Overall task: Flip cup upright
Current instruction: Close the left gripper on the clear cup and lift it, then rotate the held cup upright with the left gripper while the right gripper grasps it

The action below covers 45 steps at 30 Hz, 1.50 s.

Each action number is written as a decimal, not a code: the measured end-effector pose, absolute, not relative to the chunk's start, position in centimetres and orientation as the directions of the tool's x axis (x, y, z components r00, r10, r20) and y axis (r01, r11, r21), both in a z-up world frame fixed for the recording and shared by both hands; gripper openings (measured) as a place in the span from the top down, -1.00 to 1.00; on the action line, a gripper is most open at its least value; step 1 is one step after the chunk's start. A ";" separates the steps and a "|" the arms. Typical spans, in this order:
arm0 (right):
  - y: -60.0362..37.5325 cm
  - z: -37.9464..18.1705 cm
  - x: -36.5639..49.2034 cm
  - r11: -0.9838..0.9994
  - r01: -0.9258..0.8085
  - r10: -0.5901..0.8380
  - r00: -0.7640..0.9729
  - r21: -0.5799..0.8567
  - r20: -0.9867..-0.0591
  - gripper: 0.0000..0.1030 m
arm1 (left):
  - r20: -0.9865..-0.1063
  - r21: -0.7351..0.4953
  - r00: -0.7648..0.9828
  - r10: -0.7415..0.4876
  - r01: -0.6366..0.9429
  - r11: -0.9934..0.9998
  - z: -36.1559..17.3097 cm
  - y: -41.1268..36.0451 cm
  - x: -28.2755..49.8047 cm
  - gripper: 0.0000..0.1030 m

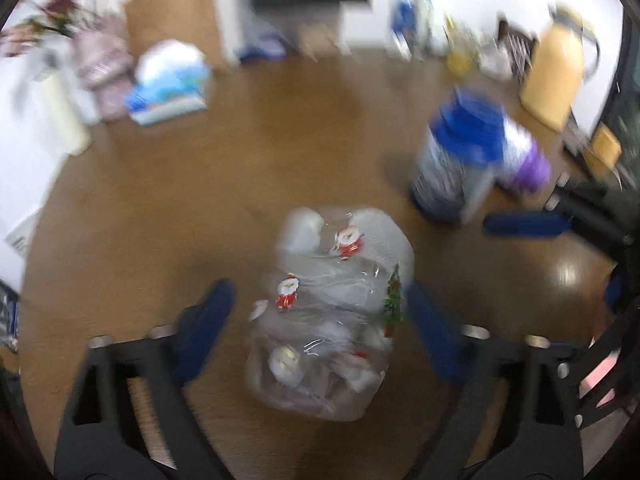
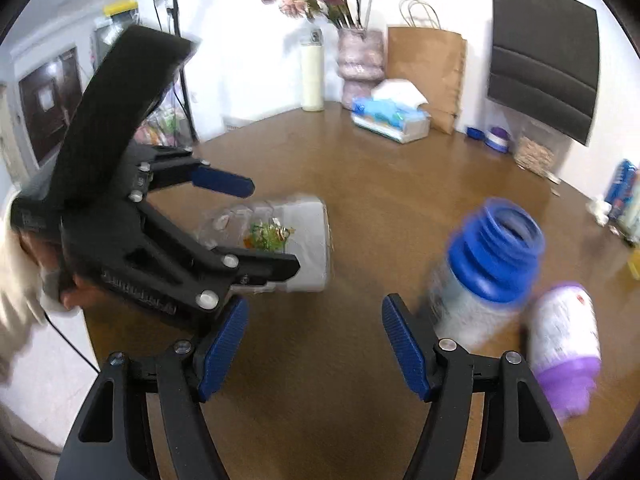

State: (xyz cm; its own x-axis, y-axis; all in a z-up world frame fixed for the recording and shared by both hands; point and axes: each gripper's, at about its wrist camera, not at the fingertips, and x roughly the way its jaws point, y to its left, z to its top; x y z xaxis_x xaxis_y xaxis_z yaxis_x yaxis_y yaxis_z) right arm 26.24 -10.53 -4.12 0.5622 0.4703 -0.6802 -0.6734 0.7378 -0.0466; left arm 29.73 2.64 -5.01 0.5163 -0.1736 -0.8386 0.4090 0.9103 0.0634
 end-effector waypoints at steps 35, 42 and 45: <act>-12.8 6.8 38.1 0.431 -0.702 0.902 0.317 0.567 -0.293 -0.27 | -0.255 -0.102 0.915 -0.312 0.295 0.950 5.2 2.1 29.1 -0.16; -9.0 7.8 35.7 0.647 -0.761 0.712 0.583 0.044 -0.390 -0.29 | -0.370 -0.201 0.842 -0.392 0.339 0.919 3.4 3.0 32.3 -0.19; -9.1 7.4 37.1 0.617 -0.783 0.743 0.546 0.079 -0.387 -0.29 | -0.370 -0.186 0.857 -0.359 0.311 0.932 2.9 2.9 32.3 -0.18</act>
State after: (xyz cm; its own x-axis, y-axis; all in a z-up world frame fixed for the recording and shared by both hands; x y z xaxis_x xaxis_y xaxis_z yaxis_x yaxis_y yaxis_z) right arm 37.10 -9.07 7.40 0.5463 0.7430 -0.3867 -0.7831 0.6169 0.0790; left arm 32.32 2.91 2.86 0.8569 -0.3594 -0.3695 0.3108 0.9321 -0.1860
